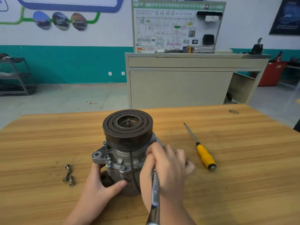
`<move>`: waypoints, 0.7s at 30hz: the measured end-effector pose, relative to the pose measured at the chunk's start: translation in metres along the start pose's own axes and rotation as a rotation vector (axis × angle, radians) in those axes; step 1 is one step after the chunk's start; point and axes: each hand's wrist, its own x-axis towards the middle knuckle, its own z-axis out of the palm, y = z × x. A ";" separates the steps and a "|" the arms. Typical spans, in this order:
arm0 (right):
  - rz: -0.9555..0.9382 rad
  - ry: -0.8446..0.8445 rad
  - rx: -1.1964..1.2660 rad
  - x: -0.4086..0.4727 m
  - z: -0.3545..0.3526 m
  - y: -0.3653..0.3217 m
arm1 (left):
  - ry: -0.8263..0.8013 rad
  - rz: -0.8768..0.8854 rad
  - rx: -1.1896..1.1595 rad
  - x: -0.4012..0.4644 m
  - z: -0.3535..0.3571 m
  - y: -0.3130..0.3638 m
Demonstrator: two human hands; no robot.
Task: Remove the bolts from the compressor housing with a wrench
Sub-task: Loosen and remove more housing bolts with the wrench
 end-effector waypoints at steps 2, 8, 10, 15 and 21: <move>-0.010 0.013 -0.011 0.000 -0.001 0.003 | 0.002 0.001 -0.014 -0.001 -0.001 -0.001; -0.092 0.081 -0.006 -0.002 0.006 0.013 | -0.023 0.005 -0.025 -0.001 -0.003 0.000; -0.142 0.115 0.081 -0.002 0.012 0.023 | -0.024 0.008 -0.031 0.000 -0.004 0.000; -0.298 0.094 0.599 0.003 0.022 0.059 | -0.029 -0.001 -0.022 0.001 -0.006 -0.003; -0.081 -0.201 1.103 0.039 0.022 0.086 | -0.022 0.013 0.001 0.002 -0.005 -0.002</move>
